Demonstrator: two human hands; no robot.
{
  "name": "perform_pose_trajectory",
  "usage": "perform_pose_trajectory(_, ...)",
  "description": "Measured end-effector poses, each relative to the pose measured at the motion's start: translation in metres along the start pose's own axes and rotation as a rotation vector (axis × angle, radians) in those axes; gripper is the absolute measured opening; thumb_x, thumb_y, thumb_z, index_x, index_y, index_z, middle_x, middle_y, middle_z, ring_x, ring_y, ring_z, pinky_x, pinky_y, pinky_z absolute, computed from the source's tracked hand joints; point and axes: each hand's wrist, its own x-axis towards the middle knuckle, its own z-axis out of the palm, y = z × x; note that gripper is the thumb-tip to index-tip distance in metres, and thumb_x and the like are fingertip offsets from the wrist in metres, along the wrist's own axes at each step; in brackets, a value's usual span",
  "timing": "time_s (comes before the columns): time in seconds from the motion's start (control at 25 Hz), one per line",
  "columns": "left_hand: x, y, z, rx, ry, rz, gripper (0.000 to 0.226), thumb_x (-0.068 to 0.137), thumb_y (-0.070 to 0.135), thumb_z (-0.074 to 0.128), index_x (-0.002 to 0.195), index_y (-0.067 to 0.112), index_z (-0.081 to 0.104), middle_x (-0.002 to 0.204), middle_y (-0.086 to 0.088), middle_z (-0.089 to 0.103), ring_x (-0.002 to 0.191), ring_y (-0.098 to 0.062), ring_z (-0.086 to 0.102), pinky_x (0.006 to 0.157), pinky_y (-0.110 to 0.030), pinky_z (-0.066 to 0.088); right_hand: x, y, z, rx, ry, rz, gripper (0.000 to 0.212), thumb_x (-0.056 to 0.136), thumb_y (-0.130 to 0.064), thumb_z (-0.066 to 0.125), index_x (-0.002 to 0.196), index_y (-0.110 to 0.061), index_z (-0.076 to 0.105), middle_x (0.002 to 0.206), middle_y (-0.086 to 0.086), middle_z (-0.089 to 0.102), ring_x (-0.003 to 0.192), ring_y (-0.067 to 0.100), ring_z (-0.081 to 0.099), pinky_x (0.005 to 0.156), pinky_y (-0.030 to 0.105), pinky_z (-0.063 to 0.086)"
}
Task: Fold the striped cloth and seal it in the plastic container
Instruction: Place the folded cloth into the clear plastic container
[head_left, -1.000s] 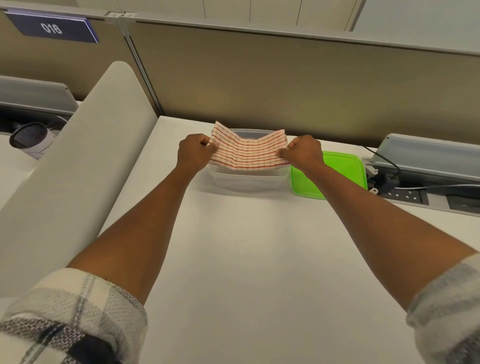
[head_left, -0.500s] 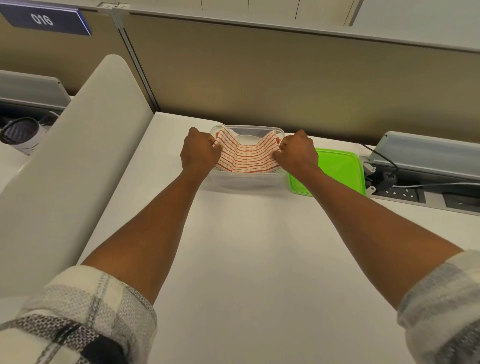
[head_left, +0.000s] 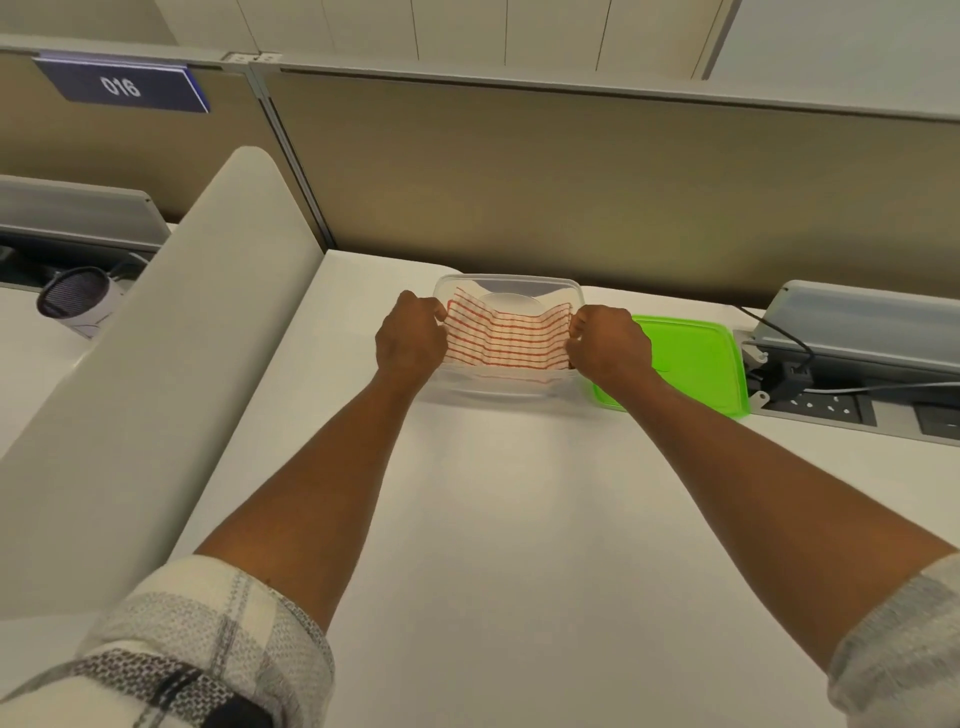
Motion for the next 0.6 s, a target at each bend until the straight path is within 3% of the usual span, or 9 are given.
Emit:
perform_pose_trajectory(0.12, -0.001, -0.001, 0.000, 0.077, 0.016, 0.041, 0.036, 0.090, 0.033, 0.066, 0.123, 0.019, 0.064, 0.123, -0.009, 0.058, 0.100, -0.029, 0.066, 0.083, -0.038, 0.057, 0.000, 0.001, 0.003, 0.018, -0.017, -0.014, 0.023, 0.078, -0.019, 0.058, 0.098, -0.017, 0.069, 0.101, 0.011, 0.070, 0.092, 0.034, 0.065, 0.075, 0.035, 0.052)
perform_pose_trajectory(0.32, -0.006, 0.007, 0.004, 0.159, 0.120, 0.094, 0.055, 0.089, 0.036, 0.065, 0.138, 0.018, 0.047, 0.139, -0.011, 0.050, 0.121, -0.029, 0.053, 0.096, -0.042, 0.048, -0.001, 0.014, -0.003, 0.201, -0.036, -0.138, 0.020, 0.083, -0.024, 0.061, 0.100, -0.025, 0.071, 0.106, 0.009, 0.072, 0.098, 0.031, 0.062, 0.076, 0.034, 0.048)
perform_pose_trajectory(0.44, -0.014, 0.018, 0.004, 0.187, 0.192, 0.124, 0.059, 0.089, 0.034, 0.063, 0.141, 0.017, 0.042, 0.145, -0.010, 0.047, 0.126, -0.029, 0.049, 0.101, -0.041, 0.043, -0.002, 0.021, -0.006, 0.269, 0.023, -0.175, 0.023, 0.089, -0.022, 0.060, 0.110, -0.027, 0.070, 0.121, 0.006, 0.066, 0.110, 0.028, 0.059, 0.087, 0.036, 0.047)
perform_pose_trajectory(0.6, -0.048, 0.059, 0.007, 0.202, 0.328, 0.390, 0.050, 0.086, 0.017, 0.061, 0.135, 0.015, 0.051, 0.138, -0.010, 0.055, 0.122, -0.029, 0.052, 0.096, -0.040, 0.044, -0.008, 0.059, -0.019, 0.221, 0.067, -0.154, 0.028, 0.090, -0.016, 0.061, 0.115, -0.027, 0.065, 0.127, 0.005, 0.060, 0.115, 0.028, 0.056, 0.090, 0.039, 0.047)
